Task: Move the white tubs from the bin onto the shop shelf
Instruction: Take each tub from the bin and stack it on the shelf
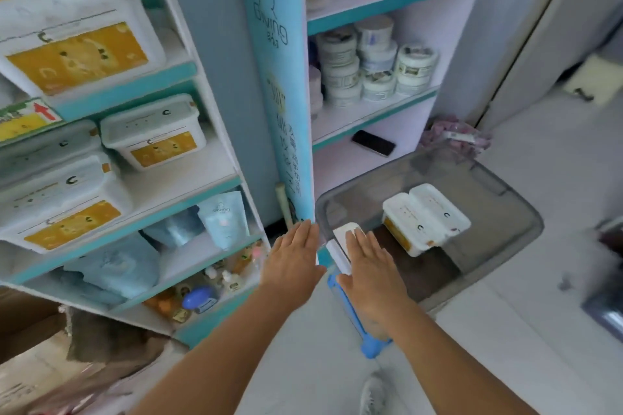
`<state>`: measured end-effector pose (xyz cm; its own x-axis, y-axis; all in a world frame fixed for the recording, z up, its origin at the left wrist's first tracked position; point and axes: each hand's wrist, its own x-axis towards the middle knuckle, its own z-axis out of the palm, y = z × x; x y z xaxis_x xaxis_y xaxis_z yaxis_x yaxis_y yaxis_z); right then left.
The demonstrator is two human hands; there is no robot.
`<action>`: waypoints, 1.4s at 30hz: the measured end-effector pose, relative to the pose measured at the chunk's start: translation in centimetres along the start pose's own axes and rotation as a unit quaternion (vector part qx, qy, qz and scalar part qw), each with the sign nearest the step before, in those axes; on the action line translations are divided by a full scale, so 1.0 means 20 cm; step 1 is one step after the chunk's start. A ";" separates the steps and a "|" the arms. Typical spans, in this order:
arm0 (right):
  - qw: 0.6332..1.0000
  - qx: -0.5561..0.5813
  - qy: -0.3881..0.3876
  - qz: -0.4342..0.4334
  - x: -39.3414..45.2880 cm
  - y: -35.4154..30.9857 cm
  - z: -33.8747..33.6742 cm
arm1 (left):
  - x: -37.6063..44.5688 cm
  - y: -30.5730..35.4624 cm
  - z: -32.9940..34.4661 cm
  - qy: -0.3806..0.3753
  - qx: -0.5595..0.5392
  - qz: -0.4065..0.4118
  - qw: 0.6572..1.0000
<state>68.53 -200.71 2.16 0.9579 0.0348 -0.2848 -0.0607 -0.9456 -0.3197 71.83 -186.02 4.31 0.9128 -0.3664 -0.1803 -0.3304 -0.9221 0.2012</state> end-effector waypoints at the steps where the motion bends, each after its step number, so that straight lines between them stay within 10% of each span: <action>1: 1.000 0.002 -0.002 0.007 0.01 0.06 -0.01 | 0.05 0.05 0.01 -0.006 0.003 0.008 1.000; 24: 0.965 0.170 -0.110 0.166 0.41 0.73 0.26 | 0.95 0.31 0.50 -0.193 0.091 0.057 0.975; 42: 0.808 0.395 -0.114 0.421 0.69 0.65 0.70 | 1.30 0.08 0.86 -0.344 0.150 0.154 0.914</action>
<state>77.09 -208.06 -18.58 0.4119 -0.3691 -0.8331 -0.9112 -0.1655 -0.3772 90.88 -199.15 -16.69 0.4317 -0.5110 -0.7433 -0.6921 -0.7161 0.0903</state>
